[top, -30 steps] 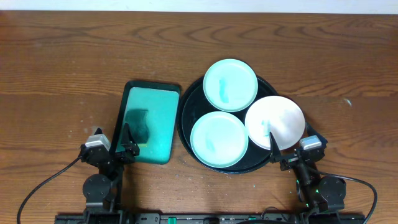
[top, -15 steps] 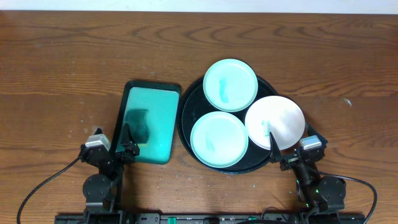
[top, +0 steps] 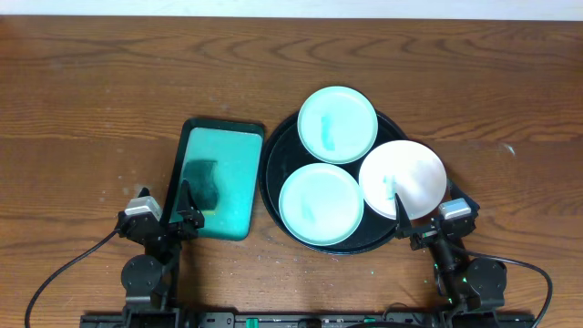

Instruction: Clean dirty plates on tray and stack at the side

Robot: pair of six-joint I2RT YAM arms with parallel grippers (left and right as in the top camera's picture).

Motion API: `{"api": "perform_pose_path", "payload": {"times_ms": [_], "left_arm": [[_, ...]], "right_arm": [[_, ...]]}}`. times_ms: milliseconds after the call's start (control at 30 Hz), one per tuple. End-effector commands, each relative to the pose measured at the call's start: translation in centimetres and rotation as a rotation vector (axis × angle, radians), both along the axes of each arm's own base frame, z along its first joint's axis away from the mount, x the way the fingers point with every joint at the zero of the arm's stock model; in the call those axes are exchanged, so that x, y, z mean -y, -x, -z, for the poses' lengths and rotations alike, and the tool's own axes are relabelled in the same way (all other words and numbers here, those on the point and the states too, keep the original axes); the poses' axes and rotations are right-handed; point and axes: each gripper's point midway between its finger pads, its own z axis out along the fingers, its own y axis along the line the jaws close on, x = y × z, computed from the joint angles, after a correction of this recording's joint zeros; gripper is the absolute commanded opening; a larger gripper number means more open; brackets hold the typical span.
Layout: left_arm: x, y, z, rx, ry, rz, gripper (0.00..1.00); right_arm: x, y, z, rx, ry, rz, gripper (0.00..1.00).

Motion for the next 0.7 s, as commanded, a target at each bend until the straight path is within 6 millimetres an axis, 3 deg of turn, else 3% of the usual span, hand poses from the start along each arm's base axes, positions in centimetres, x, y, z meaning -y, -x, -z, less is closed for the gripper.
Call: {"api": "perform_pose_path", "payload": {"times_ms": [0,467,600,667], "left_arm": [[-0.3,0.2,1.6,-0.057,-0.015,-0.015,0.81],[-0.3,0.2,1.5,-0.053,-0.006,-0.015,0.81],[-0.1,0.1,1.4,-0.040,0.086,-0.013,0.81],[1.2,0.0,0.8,-0.018,0.108,0.060,0.81]], "right_arm": [[0.0,0.0,0.1,-0.001,0.003,0.004,1.00],[0.0,0.0,0.1,-0.001,-0.001,0.003,0.99],[-1.1,0.3,-1.2,0.024,-0.092,-0.060,0.99],[-1.6,0.5,-2.1,0.046,-0.129,-0.095,0.99]]}}
